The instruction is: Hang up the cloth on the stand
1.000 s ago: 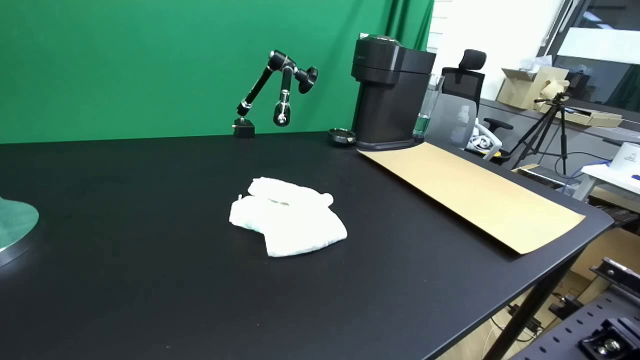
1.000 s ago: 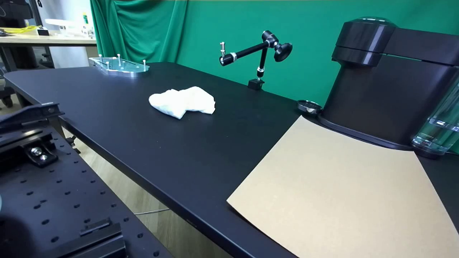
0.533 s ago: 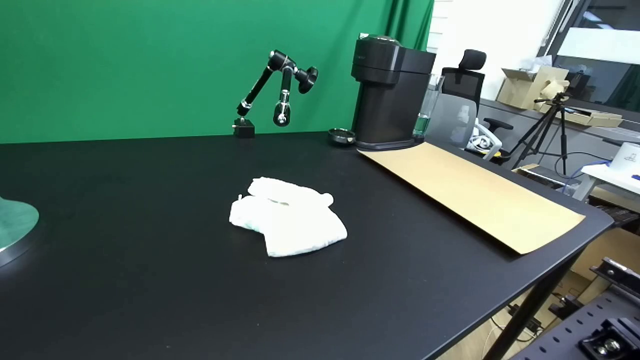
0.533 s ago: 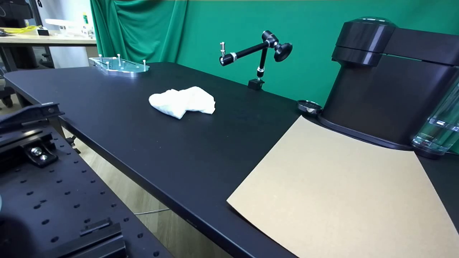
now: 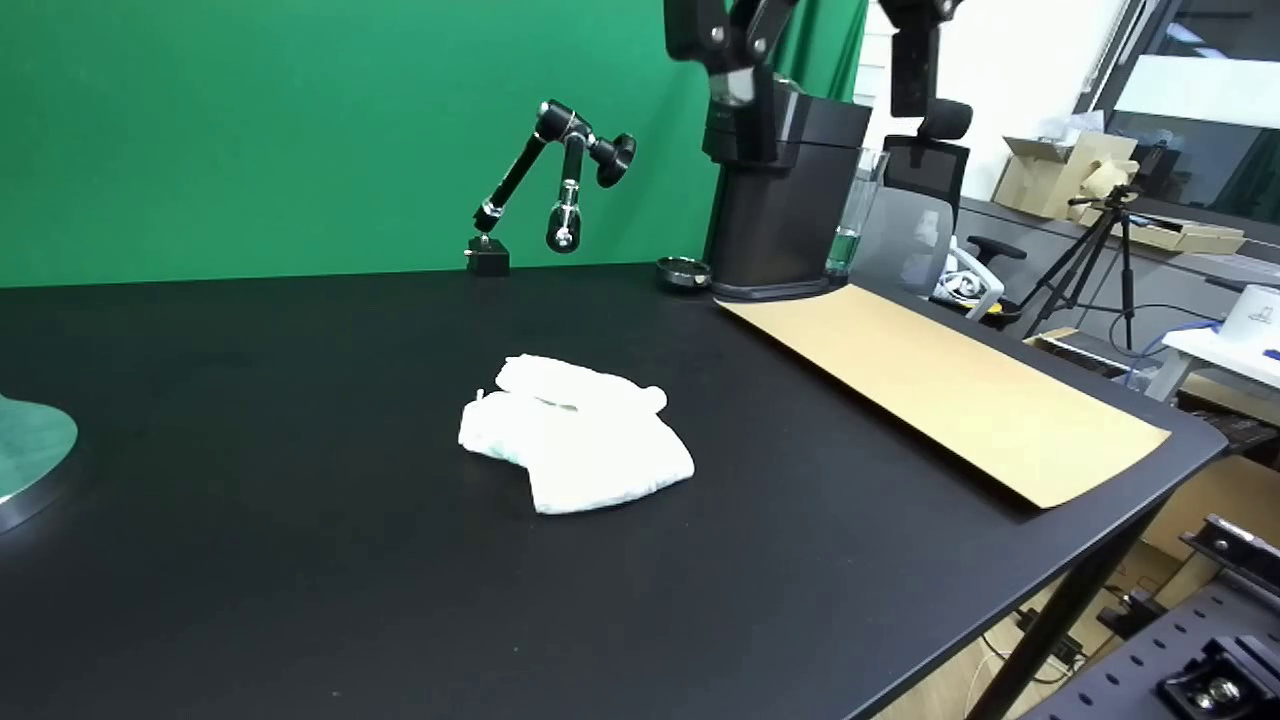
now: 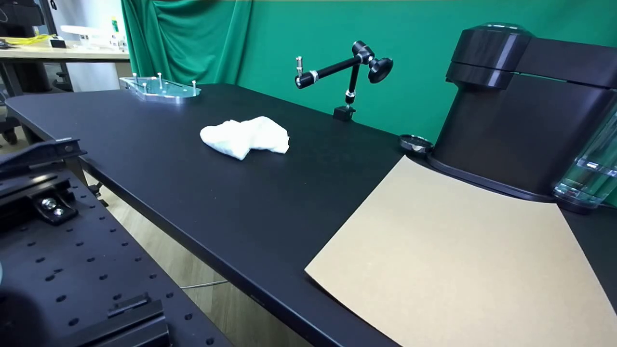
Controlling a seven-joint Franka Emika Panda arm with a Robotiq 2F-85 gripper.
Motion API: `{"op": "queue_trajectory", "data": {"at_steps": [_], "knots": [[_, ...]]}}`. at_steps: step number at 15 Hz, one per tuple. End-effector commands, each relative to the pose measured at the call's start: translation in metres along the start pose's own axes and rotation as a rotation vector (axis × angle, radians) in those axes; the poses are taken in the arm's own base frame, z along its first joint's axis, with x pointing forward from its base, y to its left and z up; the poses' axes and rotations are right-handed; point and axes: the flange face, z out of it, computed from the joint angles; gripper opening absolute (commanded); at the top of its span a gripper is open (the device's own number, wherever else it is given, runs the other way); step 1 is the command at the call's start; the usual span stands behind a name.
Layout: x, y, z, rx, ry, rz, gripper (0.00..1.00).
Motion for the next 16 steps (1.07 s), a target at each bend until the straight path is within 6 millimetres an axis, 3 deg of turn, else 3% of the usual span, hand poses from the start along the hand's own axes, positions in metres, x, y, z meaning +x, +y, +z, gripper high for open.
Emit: {"op": "queue_trajectory", "data": {"at_steps": [1,8,16], "knots": [[0.027,-0.007,0.021,-0.052,0.059,-0.033,1.0],[0.024,-0.009,0.025,-0.042,0.051,-0.062,1.0],[0.067,0.002,0.058,0.076,0.043,-0.009,1.0]]}}
